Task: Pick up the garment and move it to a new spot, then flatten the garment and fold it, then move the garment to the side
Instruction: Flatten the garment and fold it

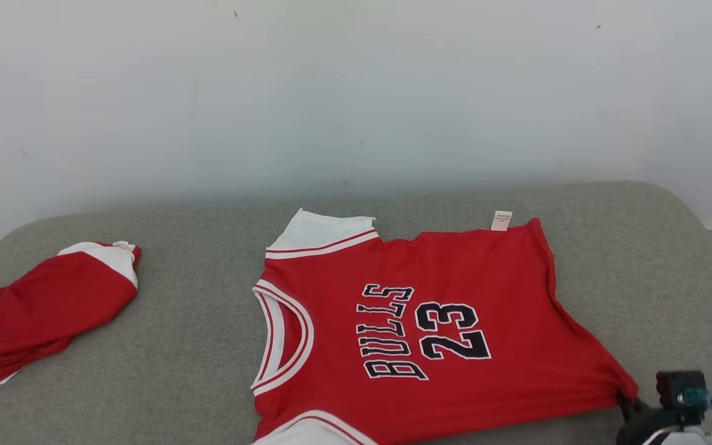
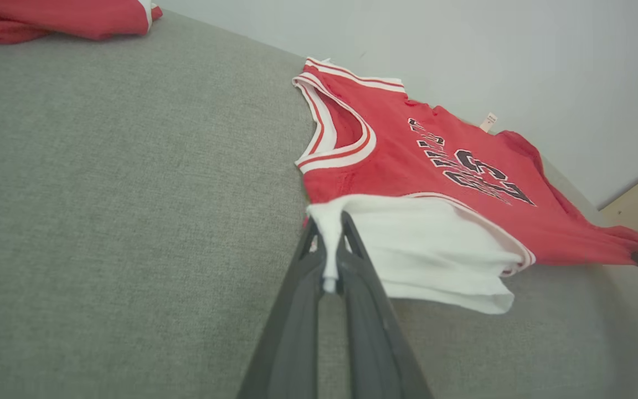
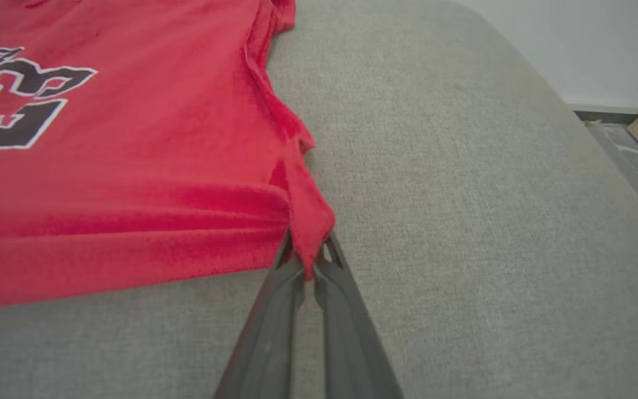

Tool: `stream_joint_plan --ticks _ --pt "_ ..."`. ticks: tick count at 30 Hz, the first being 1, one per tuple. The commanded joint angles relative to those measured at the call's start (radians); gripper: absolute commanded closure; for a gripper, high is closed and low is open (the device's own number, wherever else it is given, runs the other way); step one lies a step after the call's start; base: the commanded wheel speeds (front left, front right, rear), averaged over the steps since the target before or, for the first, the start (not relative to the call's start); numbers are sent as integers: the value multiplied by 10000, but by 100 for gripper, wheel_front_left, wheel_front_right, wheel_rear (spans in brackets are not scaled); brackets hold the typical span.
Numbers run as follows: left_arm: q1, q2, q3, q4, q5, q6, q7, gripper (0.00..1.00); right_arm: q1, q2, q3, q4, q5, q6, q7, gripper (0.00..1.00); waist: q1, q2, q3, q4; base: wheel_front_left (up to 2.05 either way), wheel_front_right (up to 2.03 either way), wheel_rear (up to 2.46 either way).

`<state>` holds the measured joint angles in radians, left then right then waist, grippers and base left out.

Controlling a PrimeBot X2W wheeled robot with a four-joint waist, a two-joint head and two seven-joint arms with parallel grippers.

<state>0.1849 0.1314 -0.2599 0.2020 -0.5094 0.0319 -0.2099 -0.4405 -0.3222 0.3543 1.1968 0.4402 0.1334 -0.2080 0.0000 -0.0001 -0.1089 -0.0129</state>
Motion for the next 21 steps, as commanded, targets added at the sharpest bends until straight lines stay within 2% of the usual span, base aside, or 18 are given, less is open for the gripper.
stream_joint_plan --ticks 1,12,21 --pt "130 180 100 66 -21 68 6 100 118 -134 -97 82 -27 -52 37 100 0 1 15 11 0 0 0" --pt "468 233 -114 9 -95 104 338 100 643 60 -544 318 -352 -52 240 100 0 1 228 -19 0 0 0" --pt "-282 260 -260 -421 26 82 512 100 298 42 -835 -392 -617 -50 207 100 0 1 411 38 0 0 0"
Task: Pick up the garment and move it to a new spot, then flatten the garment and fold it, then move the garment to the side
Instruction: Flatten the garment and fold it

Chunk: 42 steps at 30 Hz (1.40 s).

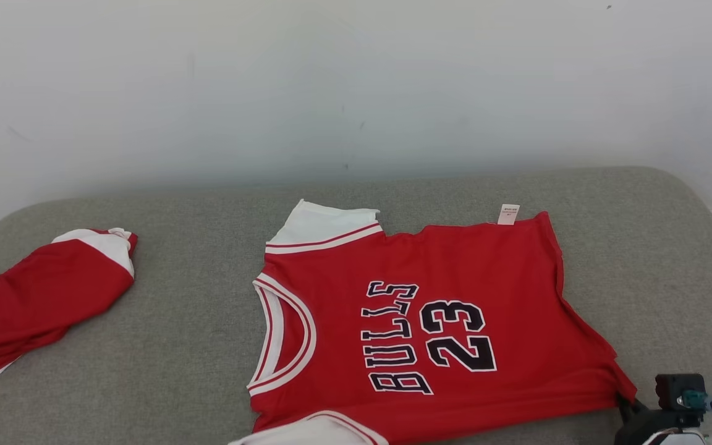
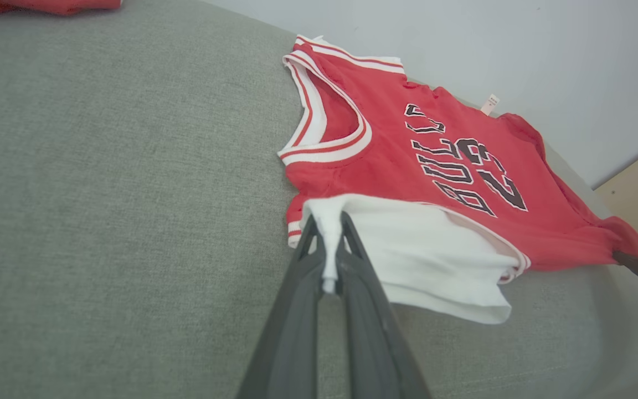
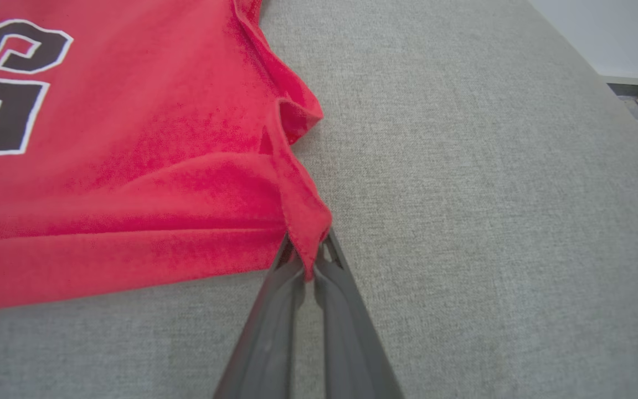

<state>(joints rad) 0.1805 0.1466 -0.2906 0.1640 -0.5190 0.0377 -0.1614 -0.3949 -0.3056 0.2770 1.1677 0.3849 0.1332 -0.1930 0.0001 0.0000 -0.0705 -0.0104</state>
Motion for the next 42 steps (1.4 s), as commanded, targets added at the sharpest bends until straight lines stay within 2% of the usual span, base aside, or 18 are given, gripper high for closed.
stream_joint_plan --ticks 1,11,22,34,40,41,42 --pt "-375 111 14 -46 147 16 83 100 -202 -113 -81 -220 -100 -49 102 100 -1 0 41 18 0 0 0" --pt "-2280 -71 -294 655 282 -177 537 100 -669 17 -214 -1461 -440 -42 1078 100 -1 0 299 13 0 0 0" --pt "-4601 -517 -565 2541 473 -269 291 100 -1023 221 -594 -2544 -600 -41 2275 100 -1 0 924 -154 0 0 0" --pt "-6354 -689 -739 3942 641 -339 -195 100 -1254 370 -1877 -3041 -1218 -41 2360 100 -1 0 1609 -331 0 0 0" --pt "-6855 -718 -703 4560 655 -185 -399 100 -1418 638 -1818 -3321 -1423 -41 2481 100 -1 0 1829 -433 0 0 0" --pt "-6908 -727 -698 4637 654 -143 -457 100 -1440 646 -1749 -3355 -1456 -41 2529 97 -1 0 1850 -436 0 0 0" --pt "-6935 -734 -682 4715 671 -100 -524 100 -1475 658 -1685 -3380 -1469 -41 2549 99 -1 0 1864 -436 0 0 0"
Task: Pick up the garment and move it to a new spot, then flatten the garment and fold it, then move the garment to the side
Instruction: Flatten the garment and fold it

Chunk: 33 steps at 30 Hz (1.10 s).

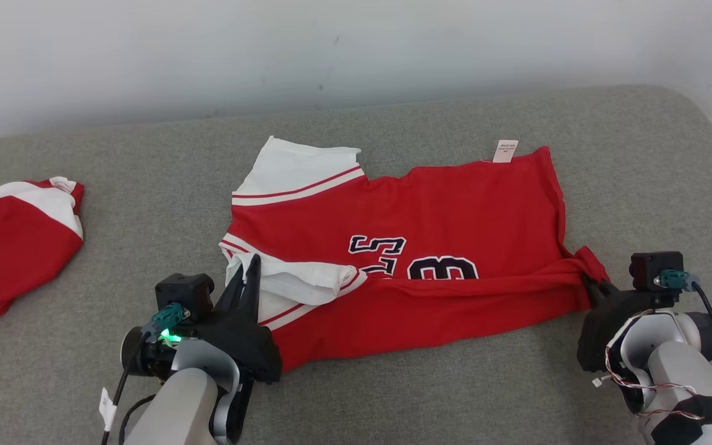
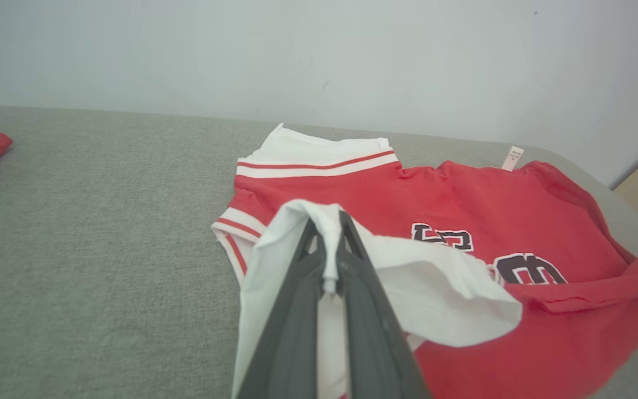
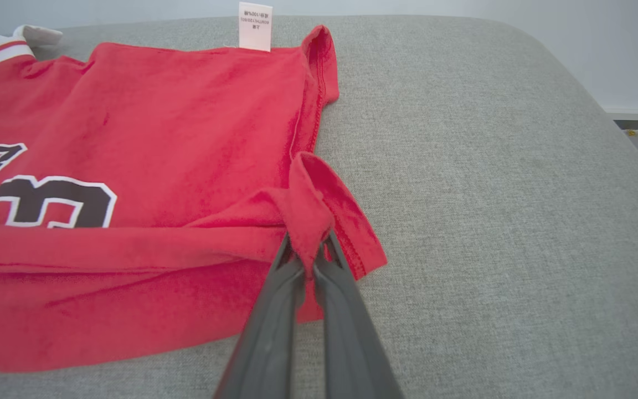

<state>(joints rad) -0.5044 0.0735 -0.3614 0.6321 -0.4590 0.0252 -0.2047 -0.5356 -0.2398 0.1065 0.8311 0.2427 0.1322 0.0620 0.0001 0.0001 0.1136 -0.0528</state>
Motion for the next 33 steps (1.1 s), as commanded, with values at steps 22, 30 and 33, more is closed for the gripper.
stream_joint_plan --ticks 22,30,33 --pt "2039 210 -377 -578 995 1002 -595 0 1582 -477 -599 -1633 50 -30 -147 0 -1 -1 -435 217 0 0 0" --pt "2306 253 -515 -408 1194 1521 -428 0 1960 -109 -1193 -2143 -735 -30 639 0 -1 -1 -299 286 0 0 0" --pt "2073 223 -566 -236 1227 1591 -300 0 1732 33 -1000 -2118 -1075 -32 858 0 -1 -1 -204 323 0 0 0"
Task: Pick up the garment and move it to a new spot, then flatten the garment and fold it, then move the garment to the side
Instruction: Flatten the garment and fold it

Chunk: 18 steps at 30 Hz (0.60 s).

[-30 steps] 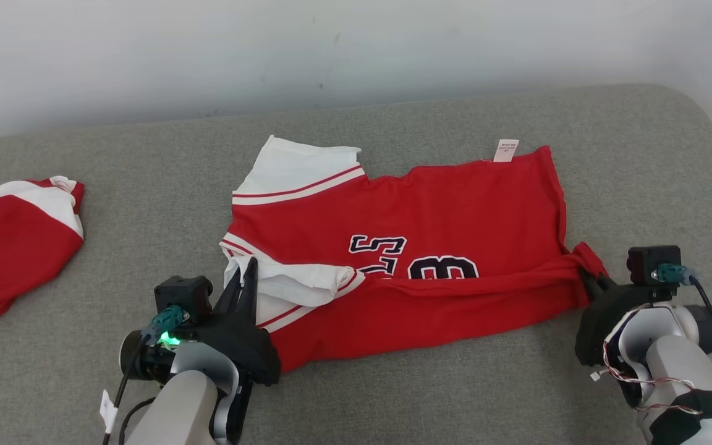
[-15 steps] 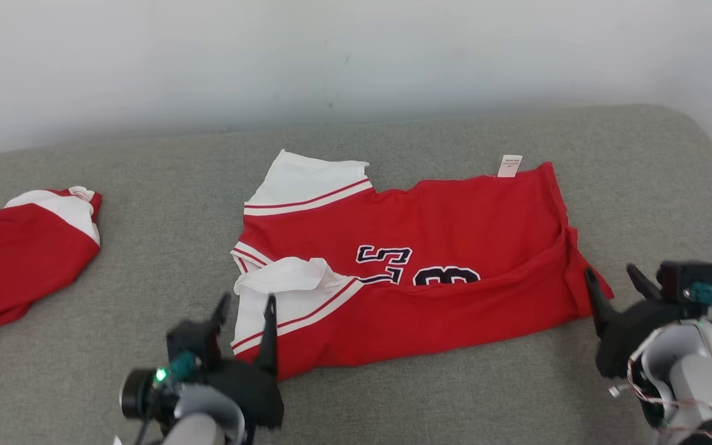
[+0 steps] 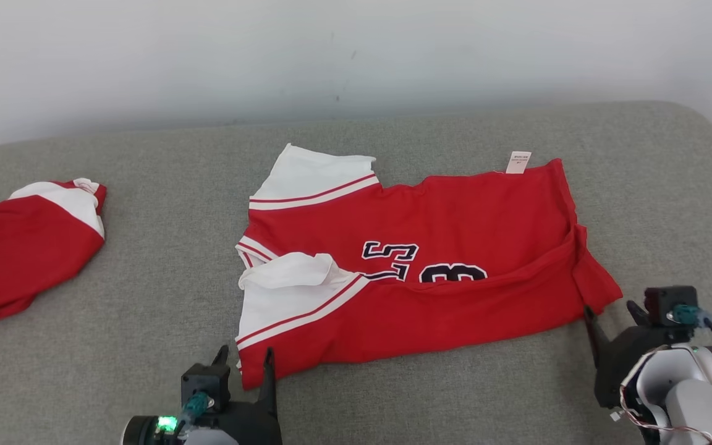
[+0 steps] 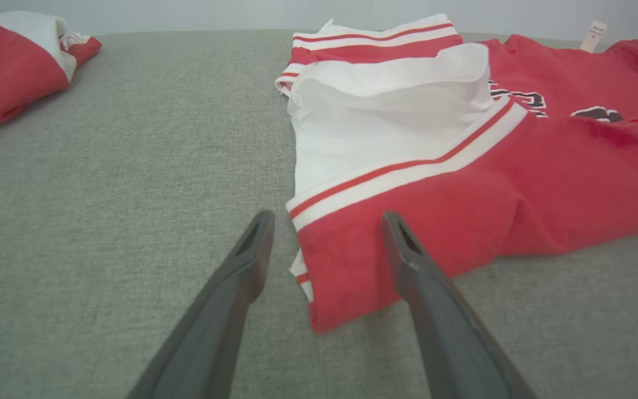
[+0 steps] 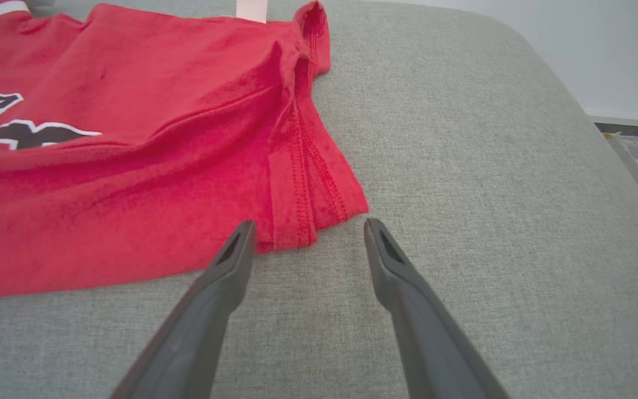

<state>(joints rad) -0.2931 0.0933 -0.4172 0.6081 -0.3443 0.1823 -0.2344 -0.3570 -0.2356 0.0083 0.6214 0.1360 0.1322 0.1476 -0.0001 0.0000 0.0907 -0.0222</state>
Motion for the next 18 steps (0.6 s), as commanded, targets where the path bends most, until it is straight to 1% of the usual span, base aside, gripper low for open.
stream_joint_plan --ticks 1,6,11,14,18 --pt "-101 13 -27 83 79 18 55 0 -120 47 41 27 -91 -30 11 0 1 0 48 28 0 0 0" --pt "-453 -55 -222 613 145 137 565 0 -474 14 252 369 -835 -32 -48 0 1 0 160 79 0 0 0" --pt "-640 -111 -296 1055 31 201 942 0 -792 -21 185 866 -1596 -32 -2 0 1 0 287 76 0 0 0" --pt "-714 -134 -340 1190 -20 190 971 0 -990 32 283 1129 -1816 -32 -43 0 1 0 366 93 0 0 0" --pt "-790 -169 -356 1320 -93 211 967 0 -1220 -152 364 1454 -2128 -32 -102 0 1 0 469 115 0 0 0"
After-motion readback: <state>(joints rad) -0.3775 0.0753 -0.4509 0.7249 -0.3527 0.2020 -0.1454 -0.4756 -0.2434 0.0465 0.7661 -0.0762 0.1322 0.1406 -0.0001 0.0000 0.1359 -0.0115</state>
